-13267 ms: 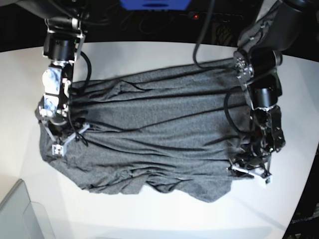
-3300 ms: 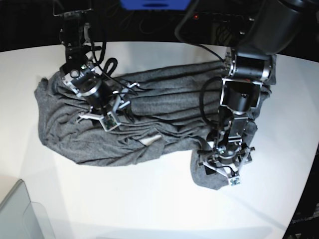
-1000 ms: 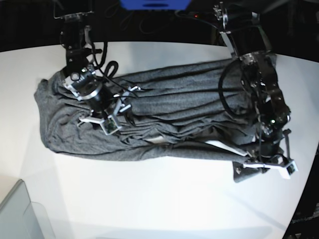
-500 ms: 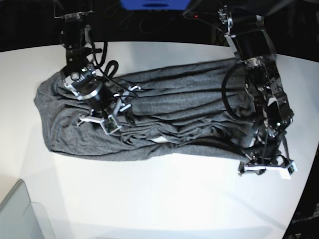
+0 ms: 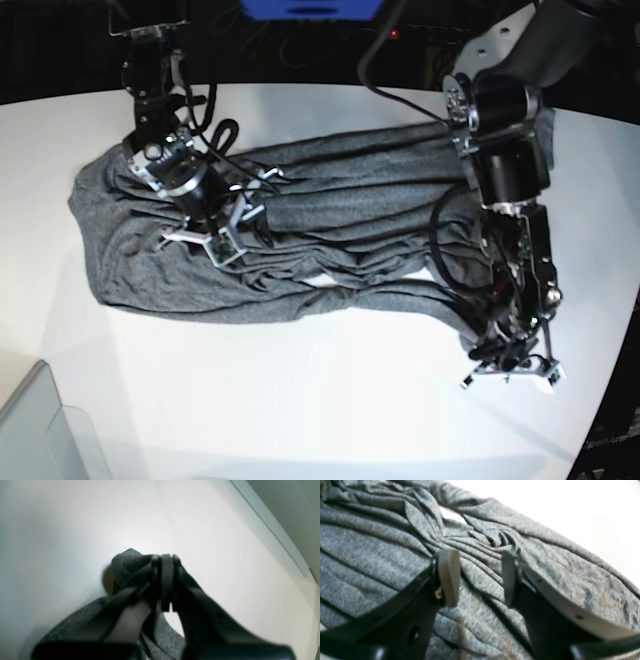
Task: Layout the t-shirt on the table in an organized manner, then fold the t-shirt properly
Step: 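Drag the held fabric with the left gripper outward, spreading the shirt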
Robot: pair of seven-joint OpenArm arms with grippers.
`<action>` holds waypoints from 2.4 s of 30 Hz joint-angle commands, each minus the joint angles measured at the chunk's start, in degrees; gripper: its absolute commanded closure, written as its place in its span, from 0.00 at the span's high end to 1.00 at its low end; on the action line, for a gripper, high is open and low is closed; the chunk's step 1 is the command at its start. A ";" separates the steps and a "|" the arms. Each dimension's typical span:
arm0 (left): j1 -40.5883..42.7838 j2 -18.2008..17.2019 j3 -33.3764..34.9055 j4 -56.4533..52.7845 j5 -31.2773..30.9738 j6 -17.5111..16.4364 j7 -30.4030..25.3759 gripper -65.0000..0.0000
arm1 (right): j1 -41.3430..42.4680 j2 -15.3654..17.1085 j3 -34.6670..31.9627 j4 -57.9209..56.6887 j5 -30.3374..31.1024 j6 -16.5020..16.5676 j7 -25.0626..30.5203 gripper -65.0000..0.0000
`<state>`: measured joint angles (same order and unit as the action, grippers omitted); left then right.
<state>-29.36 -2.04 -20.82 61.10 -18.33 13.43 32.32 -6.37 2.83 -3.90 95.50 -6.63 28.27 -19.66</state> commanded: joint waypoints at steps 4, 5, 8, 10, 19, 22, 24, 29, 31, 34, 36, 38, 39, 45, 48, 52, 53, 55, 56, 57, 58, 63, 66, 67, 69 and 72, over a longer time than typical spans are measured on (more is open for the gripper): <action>-4.88 -2.40 -0.24 -7.08 -0.27 -0.11 -5.02 0.04 | 0.70 0.11 0.17 1.07 0.70 -0.18 1.51 0.42; -5.49 -3.01 -0.24 -8.93 -0.35 -0.11 -6.16 0.07 | 0.70 0.11 0.17 1.07 0.70 -0.18 1.51 0.42; -7.25 -3.80 -0.24 -12.00 -0.44 -0.11 -8.27 0.22 | 0.70 0.11 0.17 1.07 0.70 -0.18 1.51 0.42; -7.69 -3.80 -0.32 -11.91 -0.44 -0.38 -8.18 0.35 | 0.70 0.11 0.08 1.07 0.79 -0.18 1.51 0.42; 3.74 -3.89 -0.24 2.85 0.00 -0.11 -8.10 0.66 | 2.72 -1.91 0.34 0.01 0.70 -0.18 1.42 0.43; 9.72 -6.62 -0.24 4.61 -0.35 -0.11 -8.36 0.66 | 3.95 -1.91 0.34 -2.71 0.70 -0.27 1.42 0.43; 12.88 -7.49 -0.32 5.76 -0.44 -0.11 -8.36 0.66 | 4.92 -1.91 0.34 -5.26 0.70 -0.27 1.42 0.43; 21.50 -7.49 -0.32 14.02 -0.44 -0.29 -8.18 0.66 | 10.28 -1.64 0.34 -11.94 0.70 -0.27 1.51 0.50; 24.22 -7.23 0.03 18.59 -0.44 -0.20 -8.10 0.66 | 13.62 -1.20 0.34 -15.20 0.61 -0.27 1.51 0.54; 27.21 -4.15 -0.24 25.36 -0.44 -0.20 -8.01 0.66 | 18.72 0.38 0.25 -20.56 0.61 -0.27 1.68 0.55; 29.76 -2.31 0.20 29.93 -0.44 -0.20 -8.01 0.66 | 21.80 0.82 0.25 -24.43 0.61 -0.27 1.68 0.55; 31.87 0.24 1.70 32.31 -0.44 -0.46 -8.01 0.66 | 25.14 2.05 0.25 -29.97 0.61 -0.27 1.77 0.55; 32.49 1.03 2.66 32.39 -0.44 -0.46 -8.01 0.66 | 26.72 2.40 0.25 -33.13 0.70 -0.27 1.86 0.55; 34.24 1.65 9.26 27.47 -0.27 -0.46 -8.10 0.66 | 35.34 4.51 0.34 -51.59 0.88 -0.36 7.57 0.55; 34.33 1.56 9.43 24.83 0.00 -0.46 -8.27 0.66 | 37.71 6.00 0.34 -57.75 0.88 -2.91 12.94 0.55; 33.98 0.77 9.17 20.79 0.00 -0.46 -8.36 0.66 | 40.88 7.15 0.34 -65.92 0.88 -17.24 19.18 0.56; 33.89 0.42 9.35 20.17 -0.35 -0.46 -8.36 0.66 | 41.76 7.32 0.34 -67.94 0.96 -20.93 20.50 0.56; 33.89 0.33 9.35 20.17 -0.35 -0.46 -8.45 0.66 | 42.55 7.32 0.25 -70.05 0.96 -26.82 23.04 0.56; 33.89 0.42 9.17 20.26 -0.35 -0.46 -8.45 0.66 | 42.37 7.32 0.25 -69.88 0.96 -27.96 24.19 0.56; 33.89 0.42 9.17 20.35 -0.35 -0.46 -8.45 0.66 | 42.37 7.32 0.25 -69.88 0.96 -28.14 25.33 0.56; 33.89 0.42 9.17 20.53 -0.35 -0.55 -8.45 0.66 | 42.28 7.32 0.34 -69.88 0.96 -28.14 26.39 0.56; 32.66 0.42 9.17 21.05 -0.35 -0.55 -8.45 0.66 | 41.32 7.32 0.34 -69.17 0.96 -28.14 30.78 0.56; 32.57 0.42 9.08 23.25 -0.44 -0.55 -8.45 0.66 | 38.50 7.32 0.34 -63.90 0.96 -28.14 32.01 0.56; 32.57 0.42 9.08 24.22 -0.44 -0.55 -8.54 0.66 | 37.27 7.32 0.34 -61.17 0.96 -28.14 32.01 0.56; 31.08 0.51 9.08 26.24 -0.44 -0.64 -8.54 0.66 | 34.11 7.32 0.34 -54.84 0.96 -28.14 31.66 0.56; 28.44 0.77 9.43 27.65 -0.44 -0.64 -8.54 0.66 | 29.62 7.32 0.34 -45.79 0.96 -28.05 31.57 0.56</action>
<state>-0.10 -1.21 -11.42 87.57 -18.94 13.28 25.08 21.71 9.74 -3.66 48.90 -5.80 0.23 10.13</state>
